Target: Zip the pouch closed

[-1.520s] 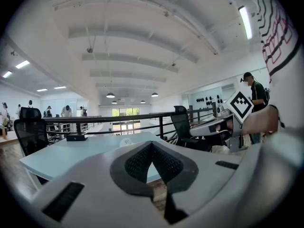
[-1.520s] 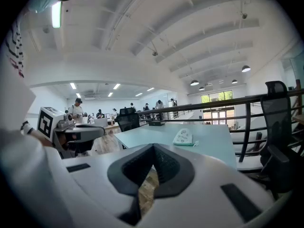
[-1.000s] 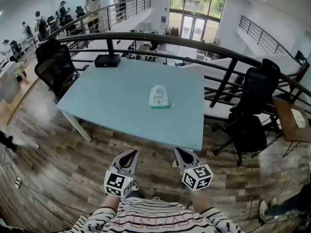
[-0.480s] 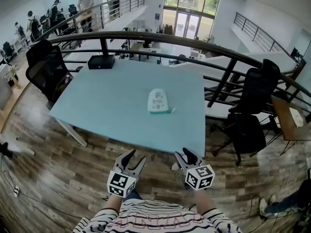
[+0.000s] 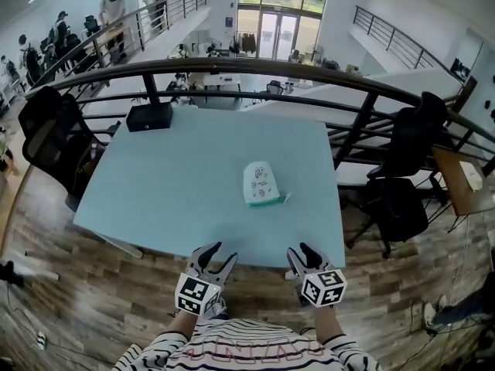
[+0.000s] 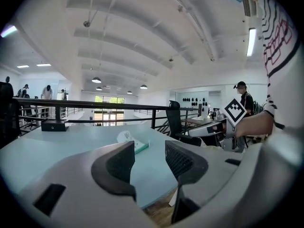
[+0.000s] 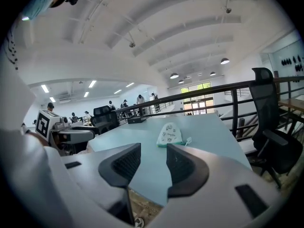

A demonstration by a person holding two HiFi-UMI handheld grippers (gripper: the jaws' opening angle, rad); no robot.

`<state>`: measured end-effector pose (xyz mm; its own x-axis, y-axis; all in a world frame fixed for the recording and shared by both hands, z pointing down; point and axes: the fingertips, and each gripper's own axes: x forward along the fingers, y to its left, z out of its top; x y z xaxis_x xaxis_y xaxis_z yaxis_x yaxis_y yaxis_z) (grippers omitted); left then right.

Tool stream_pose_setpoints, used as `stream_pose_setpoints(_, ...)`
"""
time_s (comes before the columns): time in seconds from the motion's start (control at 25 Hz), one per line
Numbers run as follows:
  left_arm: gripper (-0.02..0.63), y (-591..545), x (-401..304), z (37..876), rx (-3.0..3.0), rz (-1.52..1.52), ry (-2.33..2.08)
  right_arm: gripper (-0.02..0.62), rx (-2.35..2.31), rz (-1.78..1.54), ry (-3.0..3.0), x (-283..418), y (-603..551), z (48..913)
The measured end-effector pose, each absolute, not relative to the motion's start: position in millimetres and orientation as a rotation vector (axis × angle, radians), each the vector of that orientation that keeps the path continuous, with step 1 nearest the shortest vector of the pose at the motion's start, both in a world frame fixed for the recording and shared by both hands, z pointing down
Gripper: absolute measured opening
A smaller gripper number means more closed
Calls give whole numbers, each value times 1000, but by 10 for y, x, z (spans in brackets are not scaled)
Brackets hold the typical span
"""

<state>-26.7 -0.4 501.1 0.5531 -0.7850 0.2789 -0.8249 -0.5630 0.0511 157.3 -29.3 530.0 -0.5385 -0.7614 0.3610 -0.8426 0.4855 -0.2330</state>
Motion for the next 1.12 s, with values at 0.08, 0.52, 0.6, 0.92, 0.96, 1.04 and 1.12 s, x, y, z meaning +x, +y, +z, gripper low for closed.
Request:
stream_pose_setpoints(0.08, 181, -177, -415, 5028, 2626, 346, -1333, 181, 1423, 589, -2503, 1463, -449, 5337)
stream_pose_setpoints(0.52, 181, -849, -1022, 5195, 2683, 367, -1174, 176, 1535, 561, -2397, 1043, -1137, 5439)
stream_pose_setpoints(0.6, 181, -945, -1044, 5248, 2666, 355, -1165, 176, 1520, 551, -2384, 1015, -1257, 5456)
stream_pose_setpoints(0.92, 181, -1271, -927, 5356, 2603, 320, -1218, 176, 1386, 482, -2341, 1160, -1804, 5619)
stream_pose_setpoints(0.96, 181, -1307, -900, 5359, 2594, 316, -1229, 176, 1358, 473, -2332, 1190, -1865, 5654)
stream_pose_setpoints(1.04, 181, -1397, -852, 5370, 2574, 308, -1257, 176, 1302, 456, -2312, 1260, -1995, 5733)
stream_pose_setpoints(1.12, 181, -1493, -797, 5385, 2551, 295, -1286, 173, 1245, 432, -2292, 1341, -2132, 5816)
